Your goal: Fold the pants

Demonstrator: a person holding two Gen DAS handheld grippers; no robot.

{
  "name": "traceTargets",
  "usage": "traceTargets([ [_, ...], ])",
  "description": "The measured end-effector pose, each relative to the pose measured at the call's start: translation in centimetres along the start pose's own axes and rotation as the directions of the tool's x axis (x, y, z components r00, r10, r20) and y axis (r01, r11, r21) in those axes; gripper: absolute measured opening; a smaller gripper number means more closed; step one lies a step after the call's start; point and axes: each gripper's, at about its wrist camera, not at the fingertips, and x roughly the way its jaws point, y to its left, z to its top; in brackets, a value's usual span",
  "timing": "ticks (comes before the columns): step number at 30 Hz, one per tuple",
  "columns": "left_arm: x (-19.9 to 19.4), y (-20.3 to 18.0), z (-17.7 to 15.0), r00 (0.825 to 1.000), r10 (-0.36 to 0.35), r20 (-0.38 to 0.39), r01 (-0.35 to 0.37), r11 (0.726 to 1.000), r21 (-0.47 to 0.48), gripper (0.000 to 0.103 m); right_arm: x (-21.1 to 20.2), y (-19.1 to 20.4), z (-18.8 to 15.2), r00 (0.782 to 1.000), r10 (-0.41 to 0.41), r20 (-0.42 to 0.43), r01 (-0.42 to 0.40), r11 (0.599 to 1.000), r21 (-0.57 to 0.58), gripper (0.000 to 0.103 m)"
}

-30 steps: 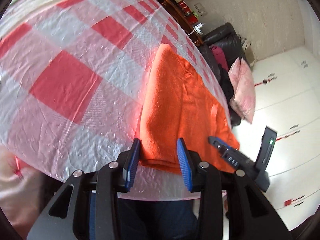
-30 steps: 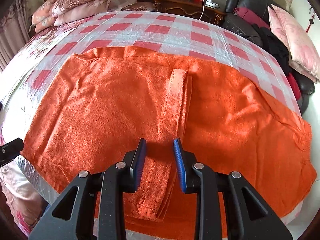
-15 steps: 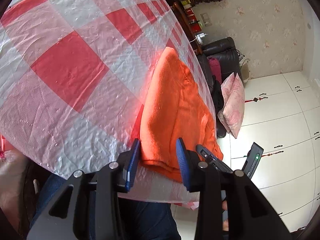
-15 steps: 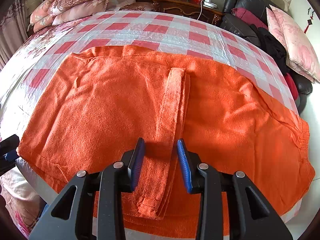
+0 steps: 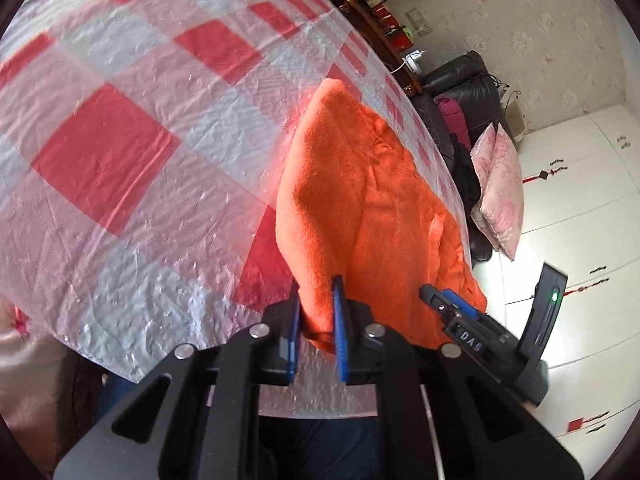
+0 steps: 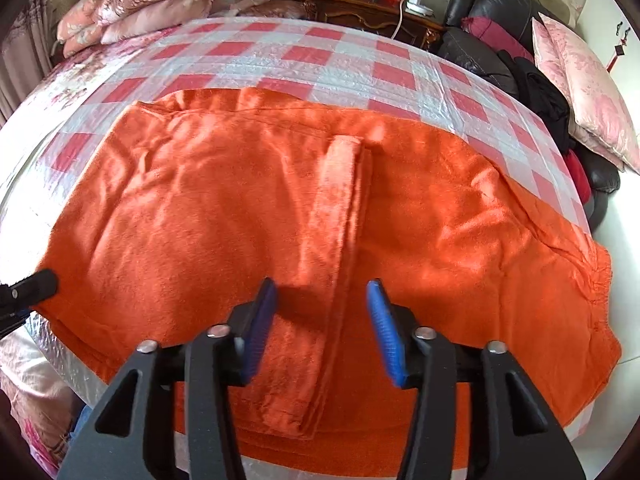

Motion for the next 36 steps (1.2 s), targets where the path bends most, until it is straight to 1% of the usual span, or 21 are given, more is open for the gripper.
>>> traceTargets([
  [2, -0.5, -0.7, -0.1, 1.0, 0.015, 0.019, -0.016, 0.999, 0.039, 0.013, -0.2, -0.4, 0.9, 0.999, 0.022, -0.033, -0.021, 1.0, 0.019, 0.055],
  [4, -1.0, -1.4, -0.2, 0.999, 0.028, 0.037, -0.03, 0.997, 0.072, 0.012, -1.3, 0.0, 2.4, 0.998, 0.064, -0.02, -0.064, 0.998, 0.017, 0.059],
  [7, -1.5, -3.1, -0.6, 0.994, 0.073, 0.078, -0.084, 0.985, 0.151, 0.012, -3.0, 2.6, 5.4, 0.985, 0.172, -0.025, -0.173, 0.983, -0.058, 0.065],
  [8, -1.6, -3.8, -0.9, 0.991, 0.094, 0.095, -0.11, 0.977, 0.181, 0.012, -3.4, 4.0, 6.5, 0.975, 0.216, -0.046, -0.219, 0.972, -0.085, 0.065],
  [9, -1.6, -4.7, -1.2, 0.985, 0.127, 0.12, -0.152, 0.961, 0.231, 0.012, -3.6, 5.3, 7.5, 0.967, 0.246, -0.069, -0.252, 0.962, -0.101, 0.066],
  [12, -1.5, -6.9, -2.4, 0.966, 0.187, 0.178, -0.238, 0.911, 0.336, 0.012, -3.5, 9.3, 9.7, 0.946, 0.294, -0.137, -0.314, 0.937, -0.153, 0.066],
  [14, -1.6, -7.8, -3.0, 0.958, 0.199, 0.209, -0.267, 0.884, 0.384, 0.012, -3.1, 12.5, 10.9, 0.95, 0.267, -0.164, -0.299, 0.929, -0.218, 0.067],
  [18, -1.9, -9.3, -3.8, 0.943, 0.202, 0.263, -0.308, 0.83, 0.466, 0.011, -1.6, 16.5, 11.6, 0.938, 0.251, -0.239, -0.313, 0.91, -0.273, 0.067],
  [20, -1.9, -9.9, -4.1, 0.938, 0.199, 0.282, -0.32, 0.808, 0.495, 0.011, -0.4, 18.1, 11.9, 0.942, 0.213, -0.259, -0.293, 0.899, -0.325, 0.067],
  [21, -2.0, -10.1, -4.1, 0.939, 0.191, 0.286, -0.317, 0.804, 0.503, 0.011, 0.2, 18.5, 11.9, 0.948, 0.183, -0.26, -0.268, 0.899, -0.346, 0.065],
  [23, -2.4, -9.8, -4.1, 0.949, 0.162, 0.272, -0.281, 0.825, 0.49, 0.011, 1.4, 19.1, 11.7, 0.954, 0.137, -0.265, -0.235, 0.894, -0.383, 0.038],
  [24, -2.4, -9.2, -3.8, 0.956, 0.147, 0.254, -0.254, 0.847, 0.468, 0.011, 1.9, 18.8, 11.6, 0.953, 0.127, -0.274, -0.228, 0.899, -0.374, 0.015],
  [25, -2.5, -8.5, -3.4, 0.964, 0.124, 0.234, -0.217, 0.875, 0.432, 0.012, 2.3, 18.2, 11.7, 0.947, 0.144, -0.286, -0.241, 0.908, -0.341, 0.009],
  [26, -2.6, -7.7, -3.0, 0.972, 0.095, 0.216, -0.176, 0.902, 0.395, 0.017, 2.5, 17.2, 11.8, 0.937, 0.185, -0.297, -0.273, 0.918, -0.289, 0.006],
  [27, -2.8, -6.8, -2.6, 0.979, 0.062, 0.196, -0.13, 0.927, 0.352, 0.02, 2.5, 16.6, 11.9, 0.934, 0.202, -0.295, -0.283, 0.921, -0.267, 0.005],
  [28, -2.7, -5.8, -2.2, 0.985, 0.029, 0.167, -0.079, 0.951, 0.299, 0.031, 2.4, 16.0, 12.0, 0.934, 0.218, -0.284, -0.29, 0.926, -0.243, 0.005],
  [29, -2.5, -5.0, -1.9, 0.989, 0.015, 0.148, -0.053, 0.965, 0.258, 0.041, 2.3, 15.3, 12.0, 0.935, 0.225, -0.275, -0.289, 0.932, -0.218, 0.005],
  [30, -2.4, -4.2, -1.7, 0.991, 0.001, 0.135, -0.031, 0.975, 0.219, 0.042, 2.2, 14.7, 12.0, 0.933, 0.238, -0.271, -0.295, 0.935, -0.195, 0.005],
  [31, -2.4, -3.8, -1.7, 0.992, -0.005, 0.129, -0.021, 0.979, 0.2, 0.043, 2.2, 14.4, 12.1, 0.93, 0.248, -0.27, -0.302, 0.936, -0.18, 0.005],
  [33, -2.2, -3.6, -1.7, 0.992, 0.016, 0.128, -0.042, 0.979, 0.202, 0.043, 2.0, 14.0, 11.9, 0.93, 0.259, -0.263, -0.307, 0.937, -0.165, 0.005],
  [36, -1.7, -3.6, -1.8, 0.988, 0.065, 0.139, -0.094, 0.973, 0.212, 0.053, 1.9, 13.7, 11.6, 0.927, 0.27, -0.258, -0.316, 0.936, -0.155, 0.005],
])
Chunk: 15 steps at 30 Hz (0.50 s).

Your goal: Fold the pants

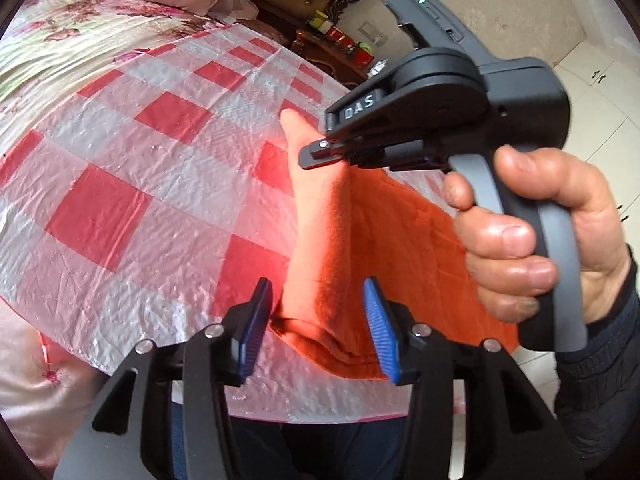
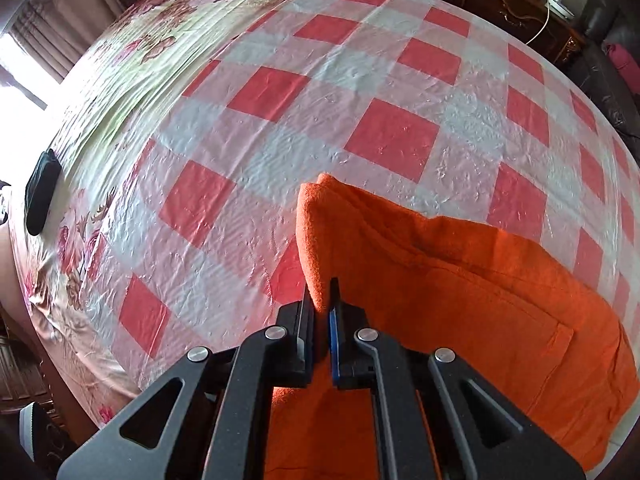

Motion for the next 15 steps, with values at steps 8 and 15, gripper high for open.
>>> traceTargets([
  [8, -0.2, 0.4, -0.2, 0.998, -0.05, 0.028, 0.048, 0.997, 0.063, 0.069, -1.6, -1.5, -0.5, 0.998, 0.04, 0.04, -0.041, 0.999, 0.034, 0.005],
  [15, 1.1, -0.8, -0.2, 0.997, -0.055, -0.045, 0.06, 0.991, 0.119, 0.013, -2.0, -2.1, -0.9, 0.997, 0.055, 0.06, -0.059, 0.996, 0.063, 0.005],
])
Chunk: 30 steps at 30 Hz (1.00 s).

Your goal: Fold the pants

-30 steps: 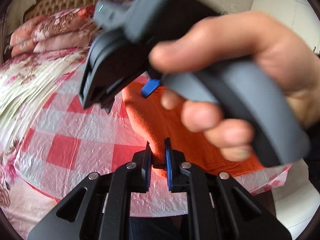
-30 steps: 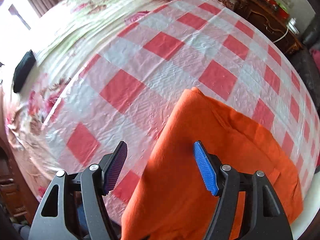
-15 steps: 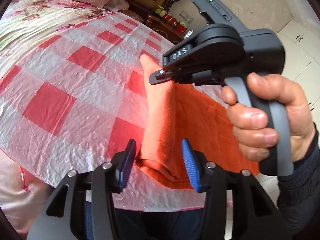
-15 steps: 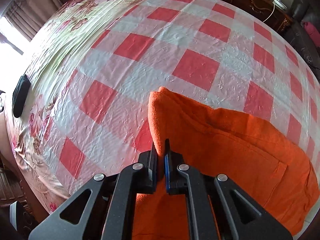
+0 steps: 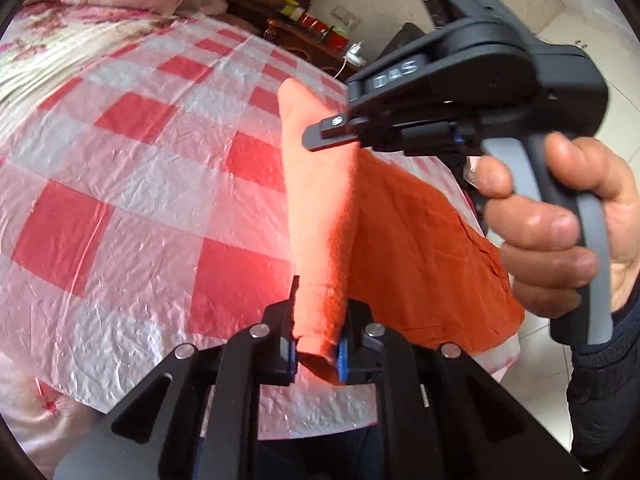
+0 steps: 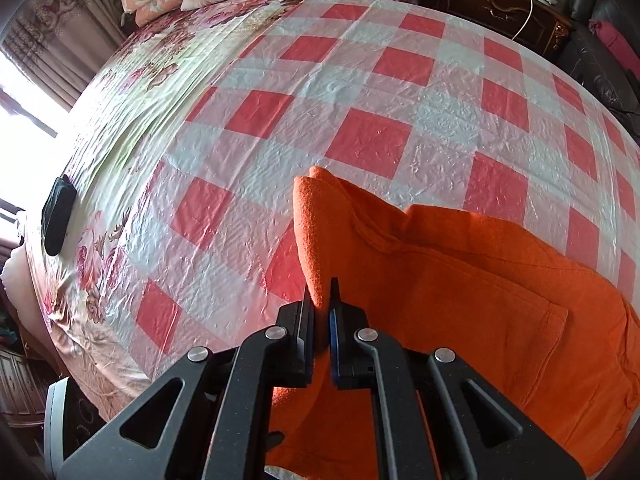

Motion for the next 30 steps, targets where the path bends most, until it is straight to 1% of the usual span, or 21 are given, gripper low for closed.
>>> traceTargets([
  [3, -0.5, -1.3, -0.2, 0.997, 0.072, 0.023, -0.074, 0.995, 0.07, 0.011, 0.3, 0.4, -0.3, 1.0, -0.029, 0.011, 0.029, 1.0, -0.003, 0.006],
  [6, -0.8, -3.1, -0.4, 0.99, 0.131, 0.053, -0.138, 0.978, 0.157, 0.011, 0.8, 0.9, -0.4, 0.999, -0.052, 0.012, 0.052, 0.999, -0.006, 0.006],
  [8, -1.0, -4.4, -0.7, 0.982, 0.174, 0.076, -0.186, 0.957, 0.223, 0.01, 1.0, 1.0, -0.5, 0.998, -0.055, 0.009, 0.055, 0.999, -0.003, 0.006],
  [9, -0.9, -5.1, -0.8, 0.978, 0.191, 0.086, -0.207, 0.942, 0.262, 0.01, 1.0, 1.0, -0.5, 0.998, -0.057, 0.01, 0.057, 0.998, 0.001, 0.008],
  [11, -0.9, -5.9, -1.0, 0.972, 0.213, 0.098, -0.233, 0.923, 0.307, 0.01, 1.0, 1.0, -0.4, 0.998, -0.062, 0.007, 0.062, 0.998, 0.007, 0.013],
  [14, -0.8, -6.7, -1.2, 0.967, 0.229, 0.111, -0.254, 0.902, 0.35, 0.01, 1.1, 1.4, -0.2, 0.997, -0.077, 0.007, 0.077, 0.997, -0.008, 0.015],
  [18, -0.6, -6.9, -1.1, 0.965, 0.235, 0.119, -0.263, 0.89, 0.373, 0.01, 1.7, 1.6, -0.1, 0.996, -0.088, -0.003, 0.088, 0.996, -0.011, 0.015],
  [20, -0.7, -6.9, -1.2, 0.965, 0.233, 0.12, -0.261, 0.889, 0.376, 0.01, 1.7, 1.8, -0.2, 0.995, -0.095, 0.008, 0.095, 0.995, -0.022, 0.012],
  [21, -1.0, -6.9, -1.3, 0.966, 0.23, 0.119, -0.258, 0.892, 0.37, 0.01, 1.5, 2.1, -0.3, 0.994, -0.104, 0.025, 0.105, 0.994, -0.034, 0.005],
  [24, -1.9, -6.7, -1.3, 0.965, 0.23, 0.127, -0.26, 0.899, 0.351, 0.01, 0.4, 2.5, -0.6, 0.988, -0.129, 0.081, 0.133, 0.99, -0.048, 0.004],
  [30, -3.9, -6.7, -0.7, 0.96, 0.232, 0.155, -0.272, 0.902, 0.335, 0.01, -2.1, 2.2, -0.8, 0.984, -0.098, 0.152, 0.1, 0.995, -0.009, 0.004],
])
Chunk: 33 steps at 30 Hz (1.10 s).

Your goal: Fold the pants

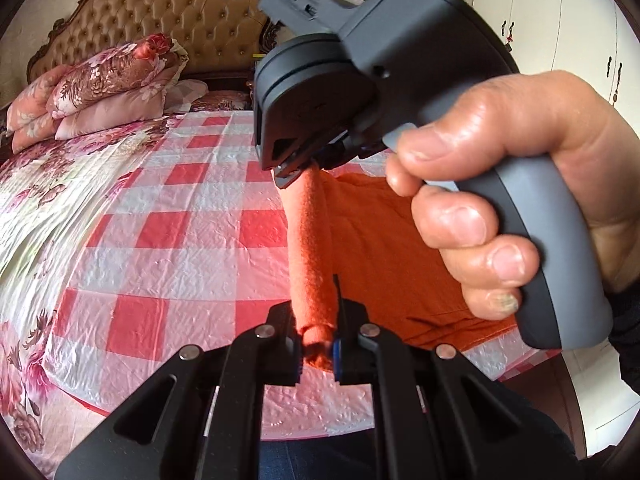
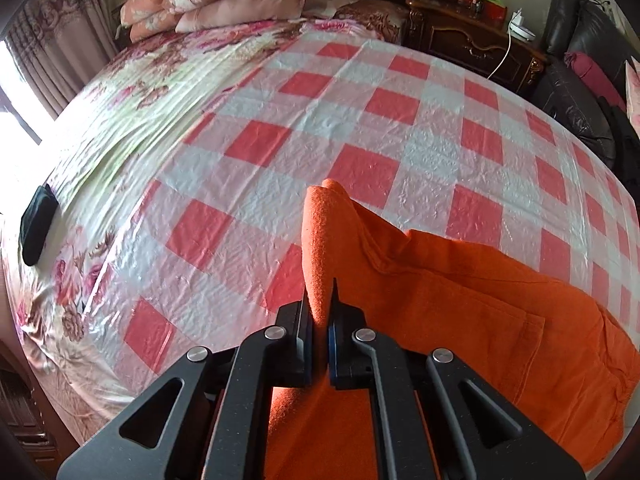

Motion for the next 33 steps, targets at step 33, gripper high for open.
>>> traceTargets([
  [33, 9.8, -39.1, -3.6, 0.989, -0.021, 0.148, -0.088, 0.72, 0.688, 0.04, -3.0, -39.2, -16.1, 0.938, 0.307, 0.161, -0.346, 0.796, 0.497, 0.02],
])
